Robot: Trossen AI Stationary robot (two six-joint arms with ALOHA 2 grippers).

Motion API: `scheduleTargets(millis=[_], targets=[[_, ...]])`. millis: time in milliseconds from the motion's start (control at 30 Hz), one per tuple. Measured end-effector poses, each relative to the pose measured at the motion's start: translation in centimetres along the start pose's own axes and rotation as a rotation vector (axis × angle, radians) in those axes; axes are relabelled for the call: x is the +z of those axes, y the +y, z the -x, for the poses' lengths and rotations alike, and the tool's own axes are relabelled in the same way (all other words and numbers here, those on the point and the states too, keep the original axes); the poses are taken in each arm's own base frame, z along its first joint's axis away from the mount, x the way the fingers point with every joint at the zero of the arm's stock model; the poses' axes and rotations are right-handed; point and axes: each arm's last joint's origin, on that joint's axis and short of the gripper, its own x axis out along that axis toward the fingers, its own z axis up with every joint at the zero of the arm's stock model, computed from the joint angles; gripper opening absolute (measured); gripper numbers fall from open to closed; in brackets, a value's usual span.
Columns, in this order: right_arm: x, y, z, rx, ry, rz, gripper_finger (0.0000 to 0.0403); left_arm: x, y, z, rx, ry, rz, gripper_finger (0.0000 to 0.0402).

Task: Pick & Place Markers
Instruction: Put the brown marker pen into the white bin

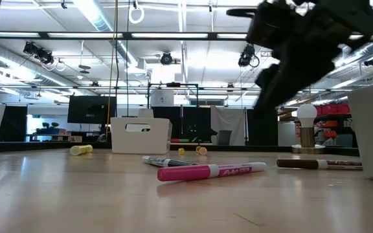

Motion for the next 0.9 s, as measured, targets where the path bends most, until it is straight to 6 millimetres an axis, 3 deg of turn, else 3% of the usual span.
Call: scheduleTargets(millis=[200, 400, 700, 900], targets=[[-1.4, -0.3, -0.2, -0.006, 0.153, 0.043, 0.0211, 1.7, -1.6, 1.6, -0.130, -0.450, -0.156, 0.0205], [-1.9, -1.1, -1.3, -0.027, 0.198, 0.057, 0.0197, 3.9, -2.7, 2.2, -0.102, -0.845, -0.242, 0.0197], [-2.3, -1.4, -1.6, -0.047, 0.236, 0.078, 0.0175, 7.2, -3.2, 1.6, -0.034, -0.868, -0.208, 0.0188], [-1.2, -1.2, -0.3, -0.062, 0.285, 0.073, 0.0164, 7.8, -3.1, 1.4, -0.022, -0.847, -0.195, 0.0188]])
